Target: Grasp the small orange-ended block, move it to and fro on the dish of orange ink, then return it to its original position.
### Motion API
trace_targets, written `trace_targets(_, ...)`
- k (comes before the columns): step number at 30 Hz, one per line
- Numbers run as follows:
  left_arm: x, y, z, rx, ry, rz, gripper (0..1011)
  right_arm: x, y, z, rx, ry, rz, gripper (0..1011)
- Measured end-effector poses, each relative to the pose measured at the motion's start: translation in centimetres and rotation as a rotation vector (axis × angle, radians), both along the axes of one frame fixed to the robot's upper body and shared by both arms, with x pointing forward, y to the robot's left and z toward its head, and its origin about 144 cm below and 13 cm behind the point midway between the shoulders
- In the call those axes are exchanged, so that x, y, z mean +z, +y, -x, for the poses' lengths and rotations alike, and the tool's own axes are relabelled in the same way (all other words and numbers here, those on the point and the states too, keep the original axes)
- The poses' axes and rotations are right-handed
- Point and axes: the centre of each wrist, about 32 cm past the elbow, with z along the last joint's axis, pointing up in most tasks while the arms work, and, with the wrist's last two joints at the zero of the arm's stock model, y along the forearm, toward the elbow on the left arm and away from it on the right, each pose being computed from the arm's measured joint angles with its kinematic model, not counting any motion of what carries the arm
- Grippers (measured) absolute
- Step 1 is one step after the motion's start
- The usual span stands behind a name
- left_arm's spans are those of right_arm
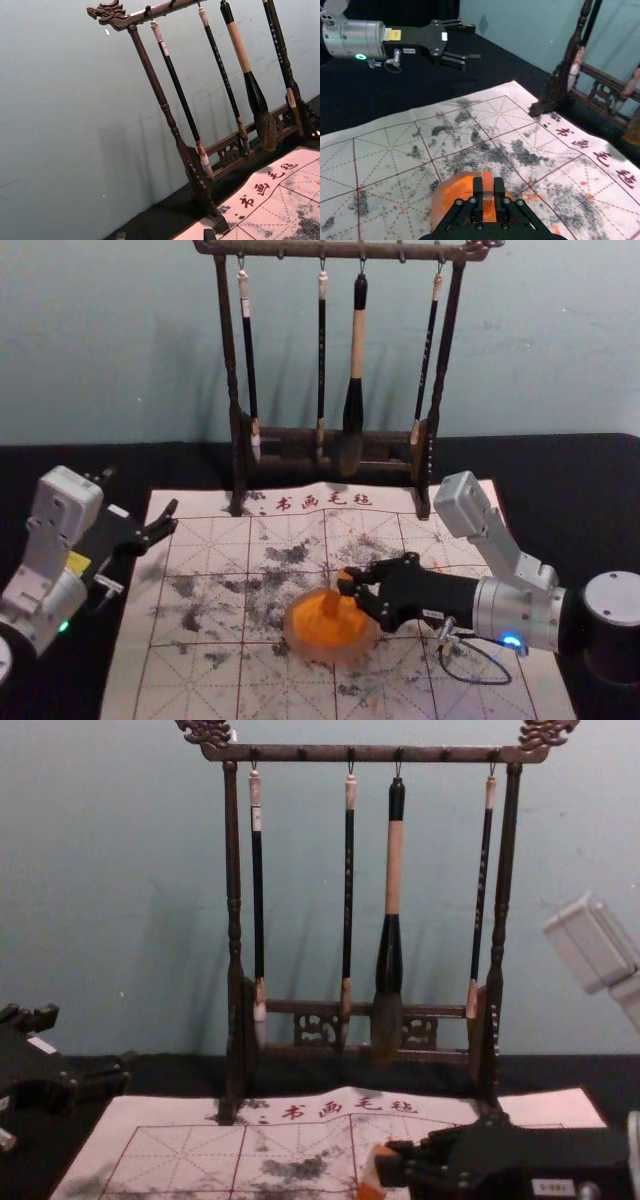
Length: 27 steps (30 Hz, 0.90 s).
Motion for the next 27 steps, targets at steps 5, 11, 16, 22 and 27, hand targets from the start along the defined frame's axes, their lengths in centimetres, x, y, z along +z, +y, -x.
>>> trace_targets(5, 0.0, 0.0, 0.0, 0.0, 0.0, 0.0, 1001, 0.2, -0.4, 0.1, -0.011, -0.002, 0.006, 104)
trace_targets(11, 0.0, 0.0, 0.0, 0.0, 0.0, 0.0, 1001, 0.4, -1.0, 0.4, -0.018, -0.001, 0.014, 104)
trace_targets(16, 0.0, 0.0, 0.0, 0.0, 0.0, 0.0, 1001, 0.4, -1.3, 1.0, -0.013, 0.006, 0.015, 104)
trace_targets(22, 0.0, 0.0, 0.0, 0.0, 0.0, 0.0, 1001, 0.6, -1.5, 1.7, 0.01, 0.011, 0.013, 104)
trace_targets(27, 0.0, 0.0, 0.0, 0.0, 0.0, 0.0, 1001, 0.7, -1.5, 2.0, 0.025, 0.012, 0.011, 104)
